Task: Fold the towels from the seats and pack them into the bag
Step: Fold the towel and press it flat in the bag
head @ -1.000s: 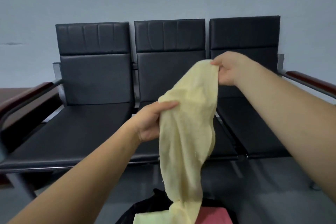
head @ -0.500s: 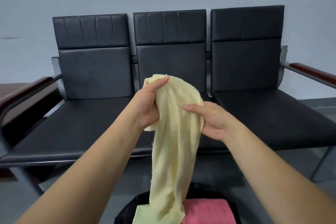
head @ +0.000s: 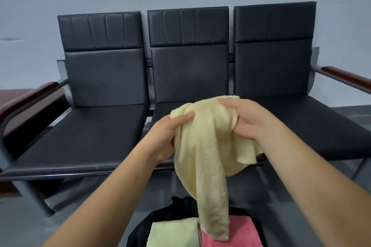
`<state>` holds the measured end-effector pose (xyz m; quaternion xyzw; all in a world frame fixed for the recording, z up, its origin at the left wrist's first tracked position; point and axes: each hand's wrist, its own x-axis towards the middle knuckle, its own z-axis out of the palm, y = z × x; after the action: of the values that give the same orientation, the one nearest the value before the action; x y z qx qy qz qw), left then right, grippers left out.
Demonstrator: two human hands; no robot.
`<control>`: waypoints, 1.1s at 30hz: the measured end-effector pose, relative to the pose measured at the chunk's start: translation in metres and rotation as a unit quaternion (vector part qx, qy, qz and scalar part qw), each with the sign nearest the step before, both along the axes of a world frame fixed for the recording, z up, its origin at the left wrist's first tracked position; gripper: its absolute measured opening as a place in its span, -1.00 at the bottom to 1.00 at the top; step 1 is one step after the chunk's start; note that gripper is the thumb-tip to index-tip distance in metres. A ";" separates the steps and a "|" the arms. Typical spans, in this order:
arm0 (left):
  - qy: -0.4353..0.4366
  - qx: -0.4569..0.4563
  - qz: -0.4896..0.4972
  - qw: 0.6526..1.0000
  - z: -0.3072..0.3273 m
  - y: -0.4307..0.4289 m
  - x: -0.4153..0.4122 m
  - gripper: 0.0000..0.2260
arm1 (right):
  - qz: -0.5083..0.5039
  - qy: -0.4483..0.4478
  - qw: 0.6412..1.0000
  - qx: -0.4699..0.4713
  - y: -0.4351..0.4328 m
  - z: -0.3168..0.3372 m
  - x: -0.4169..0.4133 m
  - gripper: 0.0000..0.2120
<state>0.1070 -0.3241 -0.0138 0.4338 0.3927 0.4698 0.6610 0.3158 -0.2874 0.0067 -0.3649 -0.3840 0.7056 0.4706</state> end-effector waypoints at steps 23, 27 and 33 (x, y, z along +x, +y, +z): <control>0.024 0.047 0.036 0.998 0.027 0.015 -0.027 -0.75 | 0.028 0.007 0.998 0.060 -0.010 -0.005 0.012 -0.60; 0.021 0.084 -0.031 0.996 0.031 0.024 -0.028 -0.76 | 0.051 -0.028 0.996 0.070 -0.005 0.003 0.018 -0.57; 0.127 0.108 0.001 0.986 0.035 0.051 -0.030 -0.80 | 0.003 -0.140 0.990 0.026 0.027 0.019 0.029 -0.71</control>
<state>0.0774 -0.2734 0.0217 0.5584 0.4207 0.4511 0.5547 0.3444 -0.2600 0.0259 -0.4467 -0.4656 0.6384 0.4197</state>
